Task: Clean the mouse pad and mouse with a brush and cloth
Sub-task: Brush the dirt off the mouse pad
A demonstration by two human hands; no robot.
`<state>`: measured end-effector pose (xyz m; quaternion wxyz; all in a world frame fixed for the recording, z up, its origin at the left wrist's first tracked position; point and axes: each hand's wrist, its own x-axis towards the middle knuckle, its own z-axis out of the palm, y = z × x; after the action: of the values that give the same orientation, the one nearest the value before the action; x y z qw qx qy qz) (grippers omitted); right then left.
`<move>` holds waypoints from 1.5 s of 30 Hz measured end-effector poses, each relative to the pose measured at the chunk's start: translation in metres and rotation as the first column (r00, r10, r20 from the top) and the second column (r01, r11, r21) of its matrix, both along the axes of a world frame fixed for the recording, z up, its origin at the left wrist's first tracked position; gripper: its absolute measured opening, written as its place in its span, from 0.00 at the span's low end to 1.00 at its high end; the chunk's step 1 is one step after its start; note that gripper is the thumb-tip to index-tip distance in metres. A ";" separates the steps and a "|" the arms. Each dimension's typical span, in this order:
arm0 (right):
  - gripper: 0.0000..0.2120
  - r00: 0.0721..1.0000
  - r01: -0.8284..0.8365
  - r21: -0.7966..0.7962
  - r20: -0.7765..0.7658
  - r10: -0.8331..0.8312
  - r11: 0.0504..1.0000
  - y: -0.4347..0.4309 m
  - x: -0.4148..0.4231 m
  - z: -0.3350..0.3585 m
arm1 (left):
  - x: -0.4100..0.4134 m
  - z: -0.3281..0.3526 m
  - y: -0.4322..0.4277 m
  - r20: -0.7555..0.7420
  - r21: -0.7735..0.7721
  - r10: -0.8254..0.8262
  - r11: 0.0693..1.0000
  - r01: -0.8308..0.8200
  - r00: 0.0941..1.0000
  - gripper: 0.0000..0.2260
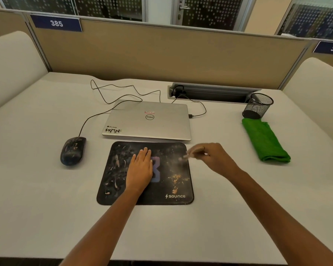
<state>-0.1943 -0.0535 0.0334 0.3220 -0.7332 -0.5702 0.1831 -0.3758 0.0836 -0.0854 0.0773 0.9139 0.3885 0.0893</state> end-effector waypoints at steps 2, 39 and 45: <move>0.08 0.997 0.071 0.086 0.022 -0.073 0.994 0.017 -0.001 -0.005 | 0.000 0.000 0.001 0.013 -0.016 0.015 1.000 -0.014 1.000 0.21; 0.08 0.982 -0.172 0.035 -0.068 0.174 0.984 -0.008 -0.029 -0.015 | -0.004 0.010 -0.015 -0.126 -0.101 0.058 0.992 -0.071 0.990 0.22; 0.09 0.957 -0.288 0.047 -0.017 0.289 0.957 -0.006 -0.056 -0.032 | -0.013 0.007 -0.025 -0.116 -0.071 0.044 0.996 -0.053 0.992 0.22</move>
<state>-0.2502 -0.0596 0.0013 0.3145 -0.6330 -0.6710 0.2241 -0.3893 0.0591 -0.0787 0.0865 0.9043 0.4173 0.0243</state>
